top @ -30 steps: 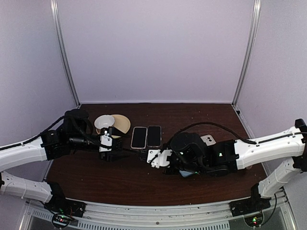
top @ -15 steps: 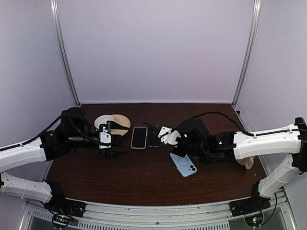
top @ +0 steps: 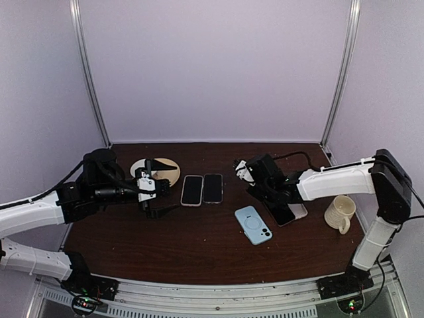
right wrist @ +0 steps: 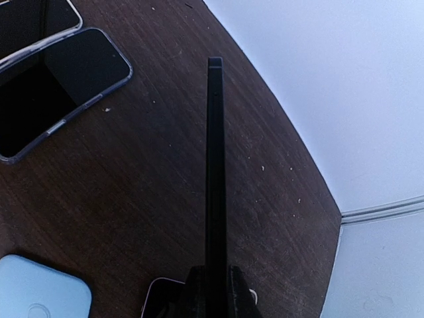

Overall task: Take the phone out of the phone case
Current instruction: Place the phone at the center of the board.

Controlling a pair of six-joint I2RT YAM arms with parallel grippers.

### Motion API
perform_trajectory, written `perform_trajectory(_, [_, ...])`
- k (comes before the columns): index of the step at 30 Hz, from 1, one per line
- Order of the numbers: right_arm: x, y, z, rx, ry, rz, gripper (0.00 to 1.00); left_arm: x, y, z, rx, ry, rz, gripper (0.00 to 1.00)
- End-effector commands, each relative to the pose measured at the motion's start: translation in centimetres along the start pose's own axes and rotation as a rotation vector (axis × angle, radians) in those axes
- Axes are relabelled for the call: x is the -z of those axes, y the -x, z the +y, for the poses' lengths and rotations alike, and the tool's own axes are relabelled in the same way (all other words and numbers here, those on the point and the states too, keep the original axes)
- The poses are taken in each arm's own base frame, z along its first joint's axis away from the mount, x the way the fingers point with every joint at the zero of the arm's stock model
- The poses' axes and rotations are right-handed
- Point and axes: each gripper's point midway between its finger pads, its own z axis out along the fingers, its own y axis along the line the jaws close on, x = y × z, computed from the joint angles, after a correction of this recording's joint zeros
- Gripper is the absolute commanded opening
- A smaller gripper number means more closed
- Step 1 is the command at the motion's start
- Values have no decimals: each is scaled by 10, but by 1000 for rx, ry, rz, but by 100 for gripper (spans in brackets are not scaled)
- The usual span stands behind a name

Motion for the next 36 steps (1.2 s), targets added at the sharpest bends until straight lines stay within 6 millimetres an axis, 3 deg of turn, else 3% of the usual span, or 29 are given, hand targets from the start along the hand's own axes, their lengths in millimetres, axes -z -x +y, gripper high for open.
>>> perform_trajectory(1, [-17, 19, -29, -105, -101, -18, 0, 2, 2, 13, 0, 62, -5, 98])
perform_trajectory(6, [-43, 4, -19, -90, -100, 40, 0, 2, 0, 14, -3, 64, 3, 97])
perform_trajectory(15, [-69, -14, 20, -76, 2, 76, 4, 2, -3, 15, 1, 68, 13, 97])
perform_trajectory(19, [-71, -22, 28, -93, 26, 94, 6, 2, -5, 16, 7, 70, 22, 97])
perform_trajectory(23, [-69, -25, 38, -123, 78, 103, 19, 1, -6, 16, 11, 68, 23, 98])
perform_trajectory(28, [-67, -33, 54, -160, 153, 125, 25, 0, -8, 15, 11, 65, 29, 97])
perform_trajectory(36, [-58, -23, 56, -225, 206, 104, 30, -3, -15, 13, 19, 61, 49, 98])
